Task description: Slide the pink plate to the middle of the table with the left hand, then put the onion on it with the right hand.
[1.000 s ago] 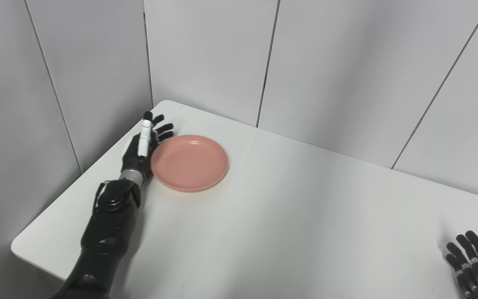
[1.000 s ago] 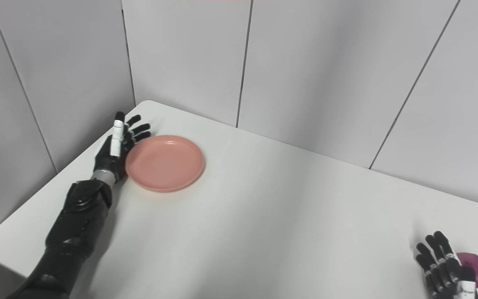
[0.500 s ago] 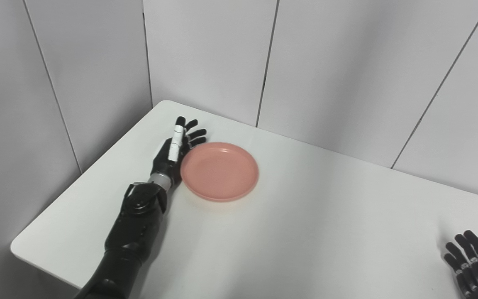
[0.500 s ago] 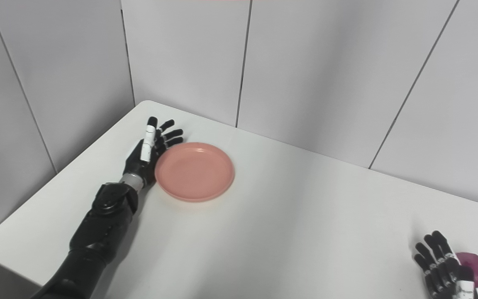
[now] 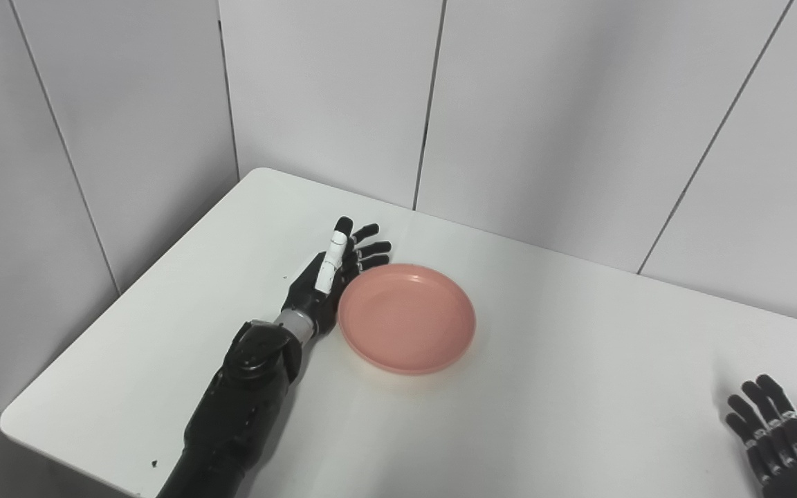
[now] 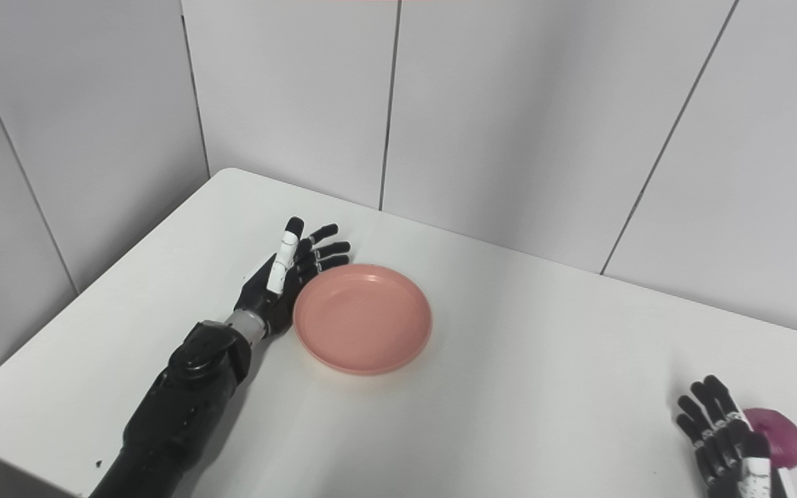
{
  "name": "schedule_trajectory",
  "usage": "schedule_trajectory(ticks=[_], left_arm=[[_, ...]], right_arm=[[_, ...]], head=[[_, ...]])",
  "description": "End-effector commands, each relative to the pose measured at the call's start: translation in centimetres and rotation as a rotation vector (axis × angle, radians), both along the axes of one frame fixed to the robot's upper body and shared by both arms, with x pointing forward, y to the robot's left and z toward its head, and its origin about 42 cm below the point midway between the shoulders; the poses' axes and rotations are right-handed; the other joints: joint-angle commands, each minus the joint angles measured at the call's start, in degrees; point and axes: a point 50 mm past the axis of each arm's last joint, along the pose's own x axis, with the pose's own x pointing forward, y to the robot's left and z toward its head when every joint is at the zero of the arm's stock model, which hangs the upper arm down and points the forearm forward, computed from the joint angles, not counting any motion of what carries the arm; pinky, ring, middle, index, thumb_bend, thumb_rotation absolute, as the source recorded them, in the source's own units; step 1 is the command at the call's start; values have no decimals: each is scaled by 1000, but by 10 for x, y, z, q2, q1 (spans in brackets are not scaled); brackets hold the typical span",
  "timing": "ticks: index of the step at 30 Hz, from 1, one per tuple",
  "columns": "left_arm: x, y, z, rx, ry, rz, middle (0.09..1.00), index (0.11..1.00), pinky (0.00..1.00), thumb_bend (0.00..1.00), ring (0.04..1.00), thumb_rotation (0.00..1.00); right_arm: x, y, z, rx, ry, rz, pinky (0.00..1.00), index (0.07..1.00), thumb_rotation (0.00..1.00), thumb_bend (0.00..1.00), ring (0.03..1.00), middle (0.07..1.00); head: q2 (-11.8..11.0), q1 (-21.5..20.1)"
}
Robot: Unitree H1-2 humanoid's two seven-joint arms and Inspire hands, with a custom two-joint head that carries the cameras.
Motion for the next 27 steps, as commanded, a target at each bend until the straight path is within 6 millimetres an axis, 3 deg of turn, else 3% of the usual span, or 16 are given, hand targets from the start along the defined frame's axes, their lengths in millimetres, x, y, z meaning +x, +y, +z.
schedule_trajectory(ticks=[1,9,19,27], left_arm=[[5,-14,20,-7,-57,-54,825,881,847,847,837,1000],[-14,-56,10,-21,-4,-162,811,870,817,843,816,1000],[-31,-91,-6,-84,48,-203,812,863,811,870,811,994],[-34,-111,-11,-138,72,-206,821,877,829,853,827,1000]], right_arm=[[-44,27,-58,95,178,-22,926,928,913,900,918,927],[-45,49,-50,101,165,-27,925,919,899,910,910,923],[-45,79,-38,103,158,-18,964,945,943,883,940,944],[-46,100,-30,105,155,-18,977,954,953,876,956,959]], head=[[3,-10],[11,-50],[25,-109],[32,-138]])
